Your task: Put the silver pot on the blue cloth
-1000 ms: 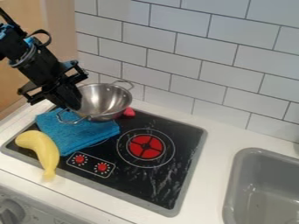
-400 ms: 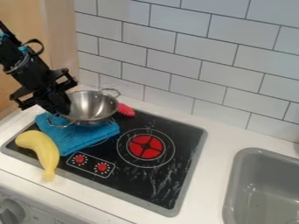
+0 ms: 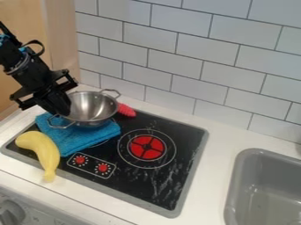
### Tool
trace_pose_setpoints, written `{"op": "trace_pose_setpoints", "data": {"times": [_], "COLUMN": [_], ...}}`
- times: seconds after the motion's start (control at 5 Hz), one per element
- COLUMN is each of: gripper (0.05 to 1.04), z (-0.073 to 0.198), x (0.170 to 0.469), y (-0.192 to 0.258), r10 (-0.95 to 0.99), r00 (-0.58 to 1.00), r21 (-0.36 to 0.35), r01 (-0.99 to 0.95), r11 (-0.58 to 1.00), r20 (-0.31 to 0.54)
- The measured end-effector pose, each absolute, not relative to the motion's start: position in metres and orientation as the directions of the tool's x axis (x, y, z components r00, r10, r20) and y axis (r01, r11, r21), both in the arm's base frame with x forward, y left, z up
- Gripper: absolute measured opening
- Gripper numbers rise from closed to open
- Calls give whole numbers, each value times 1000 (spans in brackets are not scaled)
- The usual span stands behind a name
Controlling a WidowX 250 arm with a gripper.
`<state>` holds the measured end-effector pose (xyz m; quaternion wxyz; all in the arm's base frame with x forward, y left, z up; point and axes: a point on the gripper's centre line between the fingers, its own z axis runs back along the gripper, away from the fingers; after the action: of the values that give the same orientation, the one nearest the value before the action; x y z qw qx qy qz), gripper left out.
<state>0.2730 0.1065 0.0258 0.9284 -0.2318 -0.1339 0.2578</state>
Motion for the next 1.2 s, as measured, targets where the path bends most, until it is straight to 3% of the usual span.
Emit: {"op": "trace_pose_setpoints", "data": {"times": [0.2, 0.4, 0.8, 1.0, 1.2], "gripper": [79, 241, 842, 1024, 1005], "z": [25, 25, 25, 25, 34], "x": [270, 267, 267, 266, 262], "y": [107, 106, 104, 104, 107], "r10": [543, 548, 531, 529, 537], "r00": [830, 830, 841, 843, 838], "r21": [-502, -508, -513, -509, -478], "r01": [-420, -431, -413, -415, -433], "r11": [756, 746, 753, 754, 765], "r20": [124, 100, 103, 96, 100]}}
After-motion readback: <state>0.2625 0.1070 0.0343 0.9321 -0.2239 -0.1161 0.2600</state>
